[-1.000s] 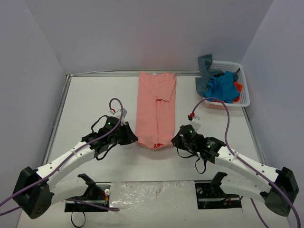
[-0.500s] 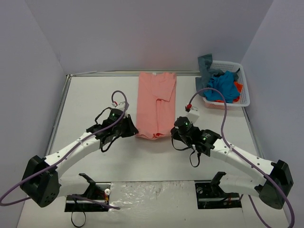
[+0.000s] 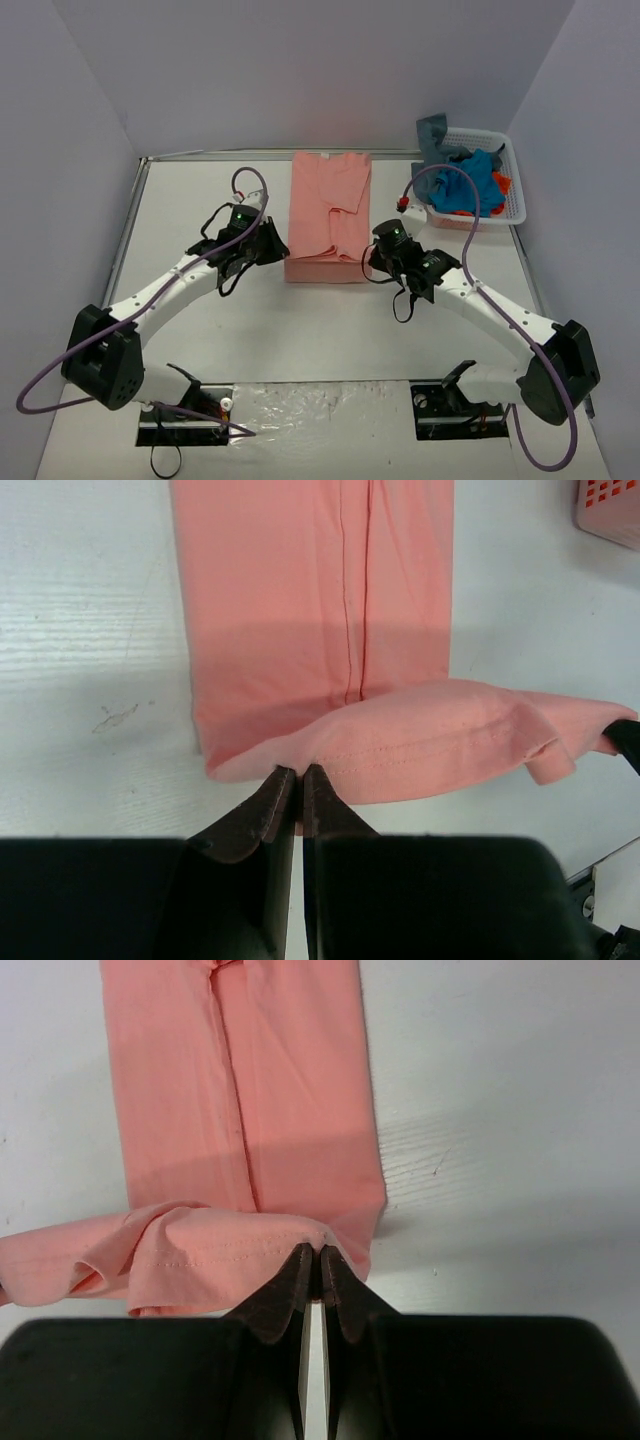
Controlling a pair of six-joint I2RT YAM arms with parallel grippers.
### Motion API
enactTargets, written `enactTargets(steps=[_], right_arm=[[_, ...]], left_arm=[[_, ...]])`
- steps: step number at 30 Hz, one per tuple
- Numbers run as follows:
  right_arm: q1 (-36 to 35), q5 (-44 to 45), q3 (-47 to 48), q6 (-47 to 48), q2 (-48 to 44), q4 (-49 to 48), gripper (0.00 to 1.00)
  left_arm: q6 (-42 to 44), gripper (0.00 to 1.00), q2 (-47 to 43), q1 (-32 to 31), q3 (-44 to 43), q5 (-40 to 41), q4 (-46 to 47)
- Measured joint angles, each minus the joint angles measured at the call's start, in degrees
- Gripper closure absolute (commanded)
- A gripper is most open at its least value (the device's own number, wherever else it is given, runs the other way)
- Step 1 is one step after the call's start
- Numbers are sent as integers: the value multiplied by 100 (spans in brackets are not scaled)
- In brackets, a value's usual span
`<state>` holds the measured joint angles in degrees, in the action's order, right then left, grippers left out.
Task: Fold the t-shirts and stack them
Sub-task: Fold the folded rectangular tshirt in 1/3 of the way
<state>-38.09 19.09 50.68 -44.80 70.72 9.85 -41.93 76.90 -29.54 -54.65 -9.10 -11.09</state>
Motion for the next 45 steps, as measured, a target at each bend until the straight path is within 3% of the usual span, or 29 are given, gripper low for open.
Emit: enactTargets(steps=[11, 45], right_arm=[[579, -426, 269, 474, 778, -409, 100], [1486, -1241, 1558, 1211, 2511, -1029, 100]], left_arm=[[39, 98, 1130, 4, -599, -133, 260], [299, 98, 2378, 317, -2253, -166, 177]])
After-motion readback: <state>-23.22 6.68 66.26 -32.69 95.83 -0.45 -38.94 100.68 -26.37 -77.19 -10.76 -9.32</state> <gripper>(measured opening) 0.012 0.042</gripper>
